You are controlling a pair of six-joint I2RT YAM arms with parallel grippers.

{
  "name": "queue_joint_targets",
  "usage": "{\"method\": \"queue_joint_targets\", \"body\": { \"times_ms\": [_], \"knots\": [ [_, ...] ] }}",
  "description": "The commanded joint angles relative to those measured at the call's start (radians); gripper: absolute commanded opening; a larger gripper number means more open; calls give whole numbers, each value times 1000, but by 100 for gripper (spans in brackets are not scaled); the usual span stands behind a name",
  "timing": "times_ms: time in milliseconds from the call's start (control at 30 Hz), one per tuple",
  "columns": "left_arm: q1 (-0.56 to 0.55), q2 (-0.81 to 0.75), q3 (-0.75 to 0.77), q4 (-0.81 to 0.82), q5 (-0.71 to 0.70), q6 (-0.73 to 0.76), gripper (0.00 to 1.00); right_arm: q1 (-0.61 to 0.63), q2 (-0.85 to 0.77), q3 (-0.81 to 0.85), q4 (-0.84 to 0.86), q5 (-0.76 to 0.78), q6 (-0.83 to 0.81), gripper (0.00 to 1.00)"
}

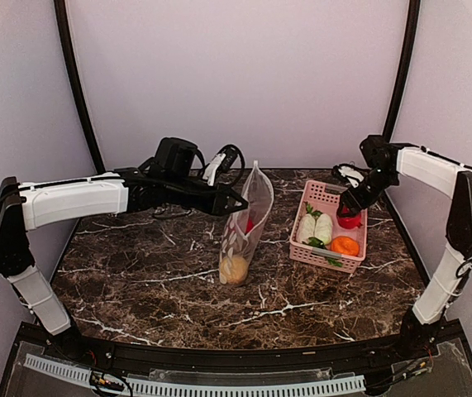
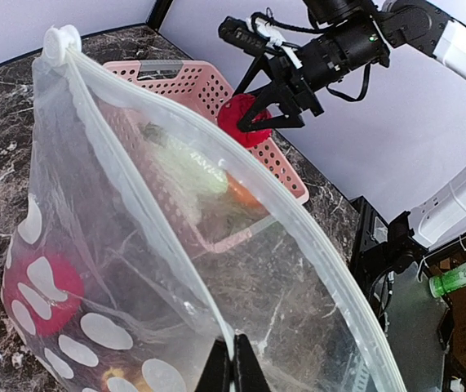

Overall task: Place the food in the zip-top bag and seal the zipper
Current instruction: Pick up the fake fruit from the bin, then place the fake fruit in the zipper food storage bag.

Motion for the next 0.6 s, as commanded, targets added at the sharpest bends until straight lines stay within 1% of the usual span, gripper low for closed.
{"method": "queue_joint_targets", "body": {
  "times_ms": [0,167,233,300,367,500,567],
  "knots": [
    [-7,16,12,-18,4,10,1,31,-96,60,-32,-136,-21,57],
    [-9,18,17,-26,5,17,1,117,-161,127,-8,-259,-52,56],
    [-10,17,18,-29,5,24,1,149,-166,162,0,-341,-70,56],
    [-12,15,23,-44,-3,36,1,176,-176,168,50,-426,-66,57],
    [-13,16,31,-62,-18,55,1,213,-166,195,76,-480,-63,58],
    [-13,13,37,-81,-49,90,1,275,-111,330,50,-578,-52,58],
    [-13,11,38,-88,-62,97,1,294,-101,354,52,-645,-26,58]
  ]
}}
